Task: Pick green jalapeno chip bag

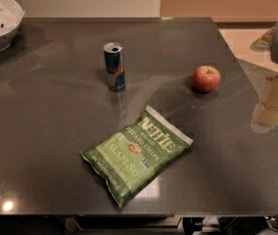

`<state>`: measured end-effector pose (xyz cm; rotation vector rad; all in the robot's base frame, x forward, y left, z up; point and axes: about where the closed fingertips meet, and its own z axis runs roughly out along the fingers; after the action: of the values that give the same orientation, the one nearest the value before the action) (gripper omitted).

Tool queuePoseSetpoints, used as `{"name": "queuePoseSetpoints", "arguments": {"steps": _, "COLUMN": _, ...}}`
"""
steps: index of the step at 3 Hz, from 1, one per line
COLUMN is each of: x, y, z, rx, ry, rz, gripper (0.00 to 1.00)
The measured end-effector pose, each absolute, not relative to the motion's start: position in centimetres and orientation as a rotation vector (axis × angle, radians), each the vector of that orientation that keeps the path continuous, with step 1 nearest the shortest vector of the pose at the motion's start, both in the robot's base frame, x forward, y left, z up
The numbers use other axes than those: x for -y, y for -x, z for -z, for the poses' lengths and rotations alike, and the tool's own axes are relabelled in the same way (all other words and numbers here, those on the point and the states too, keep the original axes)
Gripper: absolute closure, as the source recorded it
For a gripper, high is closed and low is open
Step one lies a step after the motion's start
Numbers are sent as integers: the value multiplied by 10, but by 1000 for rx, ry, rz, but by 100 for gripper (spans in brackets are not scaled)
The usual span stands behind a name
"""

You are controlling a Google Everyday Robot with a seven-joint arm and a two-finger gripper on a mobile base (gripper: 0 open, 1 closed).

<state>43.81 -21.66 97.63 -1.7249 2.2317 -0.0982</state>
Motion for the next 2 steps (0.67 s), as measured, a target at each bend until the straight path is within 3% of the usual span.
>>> {"name": "queuePoseSetpoints", "arguments": {"steps": 2, "x": 201, "y": -440, "z": -975, "rx": -2193, "ry": 1801, "rz": 59, "gripper": 0}}
